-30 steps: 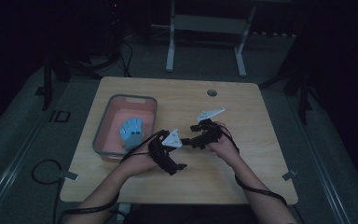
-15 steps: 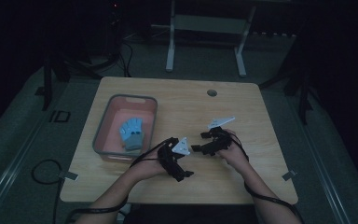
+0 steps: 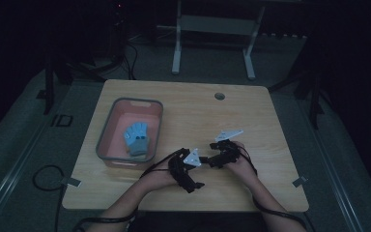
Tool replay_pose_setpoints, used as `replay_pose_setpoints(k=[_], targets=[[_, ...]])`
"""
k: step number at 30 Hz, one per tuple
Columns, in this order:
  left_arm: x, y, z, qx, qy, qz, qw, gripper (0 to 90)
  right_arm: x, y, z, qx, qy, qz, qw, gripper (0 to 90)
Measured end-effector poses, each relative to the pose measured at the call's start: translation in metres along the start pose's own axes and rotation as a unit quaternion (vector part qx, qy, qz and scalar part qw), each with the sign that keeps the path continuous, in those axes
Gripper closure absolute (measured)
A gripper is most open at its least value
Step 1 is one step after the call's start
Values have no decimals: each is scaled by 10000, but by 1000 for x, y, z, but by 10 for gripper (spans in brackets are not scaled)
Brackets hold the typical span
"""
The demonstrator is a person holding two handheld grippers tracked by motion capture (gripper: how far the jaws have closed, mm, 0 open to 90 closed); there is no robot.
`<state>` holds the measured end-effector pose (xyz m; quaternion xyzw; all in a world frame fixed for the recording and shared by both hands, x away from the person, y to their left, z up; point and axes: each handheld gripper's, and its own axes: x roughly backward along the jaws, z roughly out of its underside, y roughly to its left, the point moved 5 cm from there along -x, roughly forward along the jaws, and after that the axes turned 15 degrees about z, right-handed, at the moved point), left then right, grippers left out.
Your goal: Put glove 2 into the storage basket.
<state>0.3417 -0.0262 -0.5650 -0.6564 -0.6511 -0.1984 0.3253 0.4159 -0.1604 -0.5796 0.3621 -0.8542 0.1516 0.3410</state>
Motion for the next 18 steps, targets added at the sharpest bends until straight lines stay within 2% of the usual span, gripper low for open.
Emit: replay_pose_setpoints(k=[2, 8, 12, 16, 18], targets=[[-1, 0, 1, 7, 6, -16, 10000, 19, -1, 1, 1, -15, -12, -38, 10000, 154], [-5, 1, 3, 33, 12, -25, 10000, 19, -2, -1, 7, -114, -77, 120, 9998, 154], [-10, 2, 4, 61, -15, -58, 10000, 19, 0, -4, 7, -178, -272, 415, 9986, 149], [-11, 3, 5, 75, -3, -68, 9999, 19, 1, -5, 7, -234, -268, 483, 9982, 147], [-12, 4, 6, 81, 3, -84, 9999, 19, 1, -3, 9, -225, -233, 412, 9986, 148]])
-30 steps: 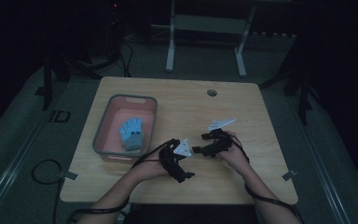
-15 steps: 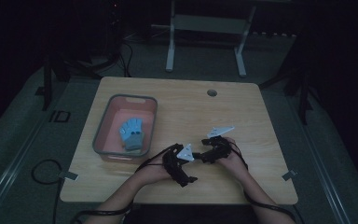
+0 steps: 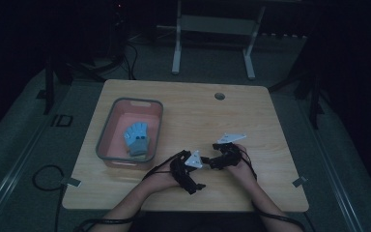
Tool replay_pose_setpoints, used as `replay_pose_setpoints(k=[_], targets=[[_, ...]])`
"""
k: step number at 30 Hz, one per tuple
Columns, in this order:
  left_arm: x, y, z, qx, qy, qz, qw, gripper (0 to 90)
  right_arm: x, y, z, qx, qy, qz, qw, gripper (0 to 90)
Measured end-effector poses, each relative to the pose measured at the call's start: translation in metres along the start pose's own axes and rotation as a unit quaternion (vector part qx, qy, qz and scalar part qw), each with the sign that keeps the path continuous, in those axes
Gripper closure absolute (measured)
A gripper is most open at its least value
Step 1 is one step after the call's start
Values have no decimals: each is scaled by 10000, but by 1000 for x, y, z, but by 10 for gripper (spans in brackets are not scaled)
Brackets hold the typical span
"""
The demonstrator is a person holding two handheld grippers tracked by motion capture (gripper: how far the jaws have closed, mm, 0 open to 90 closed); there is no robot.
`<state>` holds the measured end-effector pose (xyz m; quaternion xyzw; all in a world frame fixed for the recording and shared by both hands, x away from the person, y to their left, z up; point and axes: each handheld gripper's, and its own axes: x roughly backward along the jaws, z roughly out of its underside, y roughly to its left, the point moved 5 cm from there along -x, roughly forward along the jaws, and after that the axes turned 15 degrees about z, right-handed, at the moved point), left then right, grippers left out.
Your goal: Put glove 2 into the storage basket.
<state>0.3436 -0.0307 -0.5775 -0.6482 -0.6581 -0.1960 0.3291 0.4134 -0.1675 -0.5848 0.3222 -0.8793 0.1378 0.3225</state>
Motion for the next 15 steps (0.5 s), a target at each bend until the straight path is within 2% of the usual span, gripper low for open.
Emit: replay_pose_setpoints(k=[5, 9, 15], targets=[[-2, 0, 2, 37, -18, 29, 10000, 19, 0, 3, 2, 116, 43, 16, 9999, 147], [-4, -1, 5, 45, 40, 31, 10000, 19, 1, 3, 2, 100, 24, -18, 9999, 146], [-3, -1, 4, 48, -12, 47, 10000, 19, 3, 2, 5, 107, 24, -17, 9999, 146]])
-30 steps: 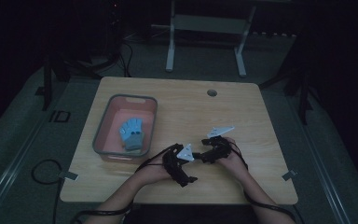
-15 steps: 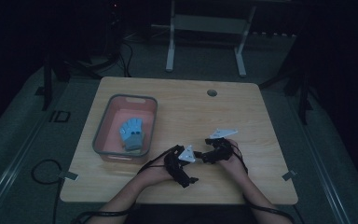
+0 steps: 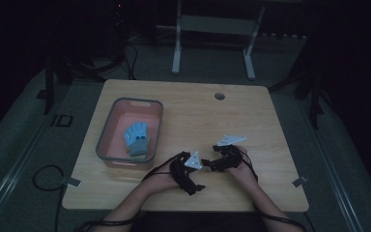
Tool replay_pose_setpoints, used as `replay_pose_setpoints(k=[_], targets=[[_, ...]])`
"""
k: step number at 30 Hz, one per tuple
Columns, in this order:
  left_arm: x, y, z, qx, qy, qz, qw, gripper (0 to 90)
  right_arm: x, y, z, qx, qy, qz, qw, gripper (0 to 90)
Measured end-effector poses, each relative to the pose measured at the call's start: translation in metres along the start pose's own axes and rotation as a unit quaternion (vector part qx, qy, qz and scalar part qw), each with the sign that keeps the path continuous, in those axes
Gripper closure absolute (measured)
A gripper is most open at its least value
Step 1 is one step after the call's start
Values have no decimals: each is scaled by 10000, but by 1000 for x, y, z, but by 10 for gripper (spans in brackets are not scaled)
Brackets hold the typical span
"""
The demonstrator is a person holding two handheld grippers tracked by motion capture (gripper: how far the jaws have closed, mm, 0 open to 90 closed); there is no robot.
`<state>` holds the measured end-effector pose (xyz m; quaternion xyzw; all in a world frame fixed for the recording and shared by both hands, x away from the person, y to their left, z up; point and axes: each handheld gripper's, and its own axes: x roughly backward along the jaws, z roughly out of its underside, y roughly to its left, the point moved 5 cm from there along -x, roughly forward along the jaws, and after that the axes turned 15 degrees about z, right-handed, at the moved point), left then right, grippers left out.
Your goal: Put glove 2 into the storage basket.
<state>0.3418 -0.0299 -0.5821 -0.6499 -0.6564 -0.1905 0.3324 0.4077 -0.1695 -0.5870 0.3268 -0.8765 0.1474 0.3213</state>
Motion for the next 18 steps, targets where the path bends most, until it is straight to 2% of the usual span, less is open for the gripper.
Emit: replay_pose_setpoints(k=[18], targets=[[-1, 0, 3, -26, 18, -34, 10000, 19, 6, -7, 9, -3, 12, 104, 9999, 146]])
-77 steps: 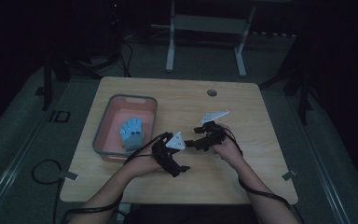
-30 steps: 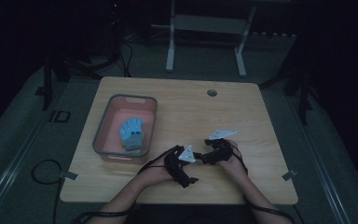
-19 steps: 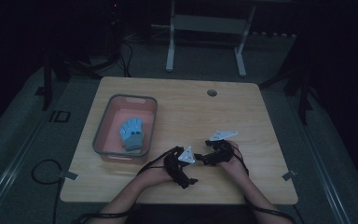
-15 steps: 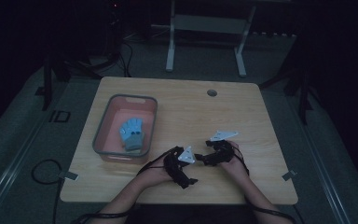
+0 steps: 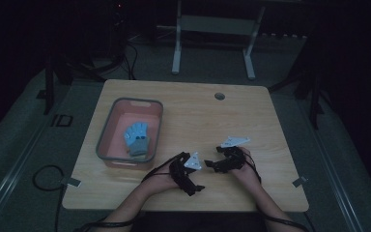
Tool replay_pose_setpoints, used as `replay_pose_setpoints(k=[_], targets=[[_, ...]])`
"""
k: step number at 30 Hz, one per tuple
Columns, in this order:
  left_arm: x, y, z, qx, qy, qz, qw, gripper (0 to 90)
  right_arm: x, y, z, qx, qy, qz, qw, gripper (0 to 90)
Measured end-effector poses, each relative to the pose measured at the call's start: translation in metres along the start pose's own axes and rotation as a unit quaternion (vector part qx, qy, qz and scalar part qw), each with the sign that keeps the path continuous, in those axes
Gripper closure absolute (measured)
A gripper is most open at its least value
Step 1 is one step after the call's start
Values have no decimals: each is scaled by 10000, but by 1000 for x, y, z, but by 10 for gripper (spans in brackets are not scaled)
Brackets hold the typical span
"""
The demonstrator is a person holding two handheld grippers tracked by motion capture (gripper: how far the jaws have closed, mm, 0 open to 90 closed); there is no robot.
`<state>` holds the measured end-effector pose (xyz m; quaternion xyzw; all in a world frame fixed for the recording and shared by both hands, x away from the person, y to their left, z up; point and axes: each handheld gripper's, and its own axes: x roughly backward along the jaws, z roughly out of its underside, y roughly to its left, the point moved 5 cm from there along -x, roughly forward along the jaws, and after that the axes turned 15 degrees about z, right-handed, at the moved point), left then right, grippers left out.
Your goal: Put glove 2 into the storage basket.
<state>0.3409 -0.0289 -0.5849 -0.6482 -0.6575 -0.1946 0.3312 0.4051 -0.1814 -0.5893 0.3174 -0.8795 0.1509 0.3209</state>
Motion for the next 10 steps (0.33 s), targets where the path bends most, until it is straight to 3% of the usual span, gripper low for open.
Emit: replay_pose_setpoints(k=[10], targets=[[0, 1, 2, -5, -64, -32, 10000, 19, 1, -3, 2, 14, -47, -2, 10000, 147]])
